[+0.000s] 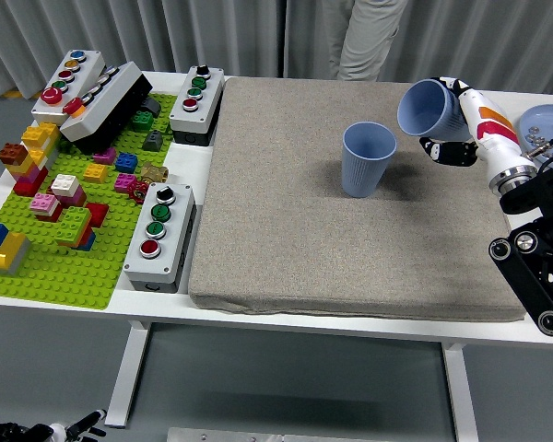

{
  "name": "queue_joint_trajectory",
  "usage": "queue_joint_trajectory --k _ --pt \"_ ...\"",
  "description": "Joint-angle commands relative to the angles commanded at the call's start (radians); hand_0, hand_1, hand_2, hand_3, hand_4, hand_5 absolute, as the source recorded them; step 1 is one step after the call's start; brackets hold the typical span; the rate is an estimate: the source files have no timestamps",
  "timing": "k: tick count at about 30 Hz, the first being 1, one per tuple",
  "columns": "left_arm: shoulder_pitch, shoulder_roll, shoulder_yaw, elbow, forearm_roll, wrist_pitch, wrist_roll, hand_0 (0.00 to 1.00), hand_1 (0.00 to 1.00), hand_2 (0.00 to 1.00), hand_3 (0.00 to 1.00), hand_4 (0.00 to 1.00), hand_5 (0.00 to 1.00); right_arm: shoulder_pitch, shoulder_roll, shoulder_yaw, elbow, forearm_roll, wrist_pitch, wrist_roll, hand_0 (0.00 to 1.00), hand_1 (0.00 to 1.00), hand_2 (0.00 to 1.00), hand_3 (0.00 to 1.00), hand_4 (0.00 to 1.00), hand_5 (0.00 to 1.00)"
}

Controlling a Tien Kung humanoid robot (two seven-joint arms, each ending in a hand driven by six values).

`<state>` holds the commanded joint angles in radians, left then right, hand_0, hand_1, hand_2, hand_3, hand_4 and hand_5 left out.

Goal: Pick cup pour cup place

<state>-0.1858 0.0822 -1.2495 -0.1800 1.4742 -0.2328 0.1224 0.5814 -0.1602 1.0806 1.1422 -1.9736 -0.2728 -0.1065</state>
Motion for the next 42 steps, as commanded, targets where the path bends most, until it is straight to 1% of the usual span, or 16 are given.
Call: queue_joint_trajectory --k 3,11,27,35,42 --pt "0.002 0.001 0.0 0.0 0.0 0.0 0.0 0.848 0.862 0.884 0.777 0.595 0.998 0.001 -0.002 -0.015 0.008 -0.037 -0.005 -0.009 0.742 0.641 0.527 0.624 0.664 0.002" --pt "0.004 0.003 -0.004 0.0 0.003 0.0 0.001 0.848 0.862 0.884 0.777 0.594 0.998 0.01 0.005 -0.063 0.012 -0.054 -0.01 -0.028 0.742 0.64 0.526 0.624 0.666 0.002" --pt "0.003 0.003 -0.006 0.0 0.002 0.001 0.001 0.848 0.862 0.884 0.777 0.594 0.998 0.014 0.003 -0.076 0.029 -0.076 -0.026 -0.032 0.741 0.64 0.526 0.623 0.665 0.002" --pt "0.001 0.004 -0.011 0.0 0.007 0.001 0.002 0.848 0.863 0.884 0.776 0.594 0.998 0.019 -0.009 -0.095 0.054 -0.124 -0.034 -0.042 0.744 0.64 0.525 0.621 0.665 0.002" --pt "0.003 0.003 -0.012 0.0 0.006 0.0 0.002 0.848 0.863 0.884 0.777 0.594 0.998 0.019 -0.008 -0.1 0.049 -0.121 -0.038 -0.041 0.743 0.641 0.524 0.621 0.665 0.002"
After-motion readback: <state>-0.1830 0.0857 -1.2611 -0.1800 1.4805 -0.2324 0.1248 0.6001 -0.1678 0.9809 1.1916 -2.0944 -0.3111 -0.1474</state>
